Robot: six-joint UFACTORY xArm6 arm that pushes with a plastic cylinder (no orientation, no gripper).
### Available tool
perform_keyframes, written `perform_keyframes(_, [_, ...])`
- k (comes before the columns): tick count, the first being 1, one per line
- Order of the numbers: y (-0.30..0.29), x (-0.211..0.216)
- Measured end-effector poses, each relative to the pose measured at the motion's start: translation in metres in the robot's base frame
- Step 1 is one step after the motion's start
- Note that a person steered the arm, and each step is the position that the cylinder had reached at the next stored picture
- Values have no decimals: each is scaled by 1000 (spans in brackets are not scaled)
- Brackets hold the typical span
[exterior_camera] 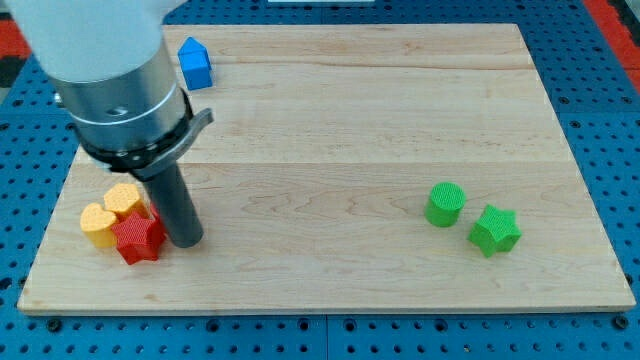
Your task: Keep red circle on bottom left to blue cube
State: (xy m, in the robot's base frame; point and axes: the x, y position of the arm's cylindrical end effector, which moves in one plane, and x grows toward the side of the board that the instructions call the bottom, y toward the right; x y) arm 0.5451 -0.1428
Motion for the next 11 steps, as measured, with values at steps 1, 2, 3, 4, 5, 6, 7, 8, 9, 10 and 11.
perform_keyframes(1, [-20,-1])
perform_keyframes(2, [-18,-44])
perform_keyframes(3, [-18,-99])
perform_keyframes(4, [-18,-142])
perform_keyframes(5, [-21,-180])
perform_keyframes(6, [-12,-151])
perform_keyframes(7, [-64,-150])
perform_keyframes(8, [-75,-169])
perform_keyframes(9, [-50,-179])
perform_keyframes(10, [-37,-163])
perform_keyframes(11, [-18,-165])
